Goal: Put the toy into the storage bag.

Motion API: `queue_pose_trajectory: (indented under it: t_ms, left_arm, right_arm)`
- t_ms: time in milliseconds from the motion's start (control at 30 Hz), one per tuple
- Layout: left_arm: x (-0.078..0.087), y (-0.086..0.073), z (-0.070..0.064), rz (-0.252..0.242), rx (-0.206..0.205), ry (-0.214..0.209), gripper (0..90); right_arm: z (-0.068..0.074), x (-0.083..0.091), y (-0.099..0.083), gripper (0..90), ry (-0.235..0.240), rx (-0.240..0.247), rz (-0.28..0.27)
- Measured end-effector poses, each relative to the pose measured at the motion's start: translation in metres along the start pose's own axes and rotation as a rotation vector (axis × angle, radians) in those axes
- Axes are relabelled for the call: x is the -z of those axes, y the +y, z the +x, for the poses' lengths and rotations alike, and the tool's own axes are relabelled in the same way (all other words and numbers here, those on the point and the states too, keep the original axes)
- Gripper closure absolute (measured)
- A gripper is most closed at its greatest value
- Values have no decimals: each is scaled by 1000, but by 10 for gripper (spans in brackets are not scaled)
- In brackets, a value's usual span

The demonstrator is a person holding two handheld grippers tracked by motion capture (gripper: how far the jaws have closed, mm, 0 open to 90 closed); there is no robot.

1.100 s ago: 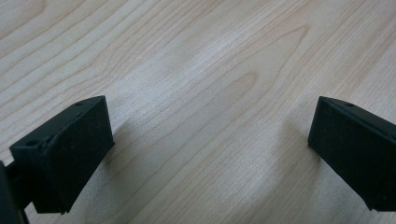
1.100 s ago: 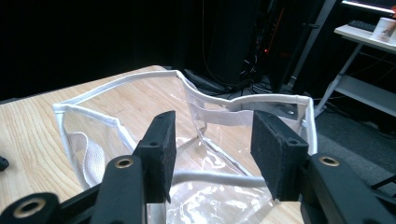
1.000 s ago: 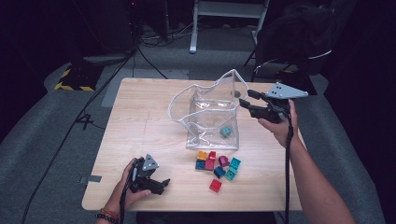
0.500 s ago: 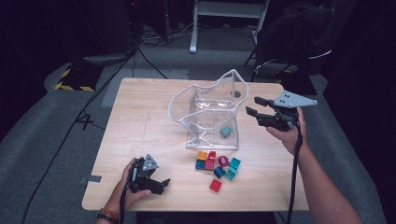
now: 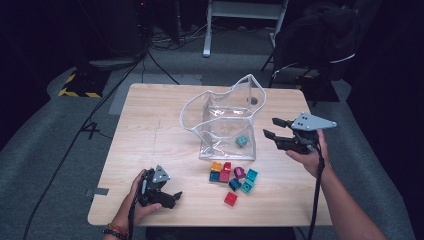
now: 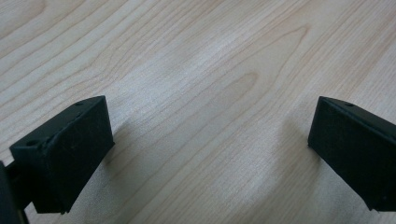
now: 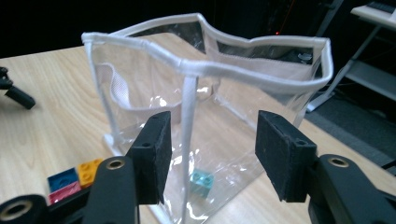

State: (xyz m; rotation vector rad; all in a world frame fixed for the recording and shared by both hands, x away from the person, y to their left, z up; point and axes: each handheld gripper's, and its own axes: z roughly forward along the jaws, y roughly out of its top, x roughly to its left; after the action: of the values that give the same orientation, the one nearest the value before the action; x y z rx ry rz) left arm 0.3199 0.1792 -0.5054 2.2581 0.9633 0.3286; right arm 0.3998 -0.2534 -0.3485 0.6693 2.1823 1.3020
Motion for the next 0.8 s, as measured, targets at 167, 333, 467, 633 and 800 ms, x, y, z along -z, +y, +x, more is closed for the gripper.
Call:
queue_pose_trajectory:
  t_ms: [167, 333, 467, 633, 800]
  left_arm:
    - [0, 0, 0, 0, 0, 0, 2]
    - [0, 0, 0, 0, 0, 0, 2]
    - [0, 0, 0, 0, 0, 0, 2]
    - [0, 0, 0, 0, 0, 0, 2]
    - [0, 0, 0, 0, 0, 0, 2]
  right_arm:
    - [6, 0, -19, 461, 18, -8, 30]
    - [12, 0, -33, 457, 34, -4, 52]
    - [17, -1, -42, 455, 38, 4, 67]
    - [22, -2, -58, 455, 46, 7, 98]
    - [25, -3, -70, 454, 66, 1, 116]
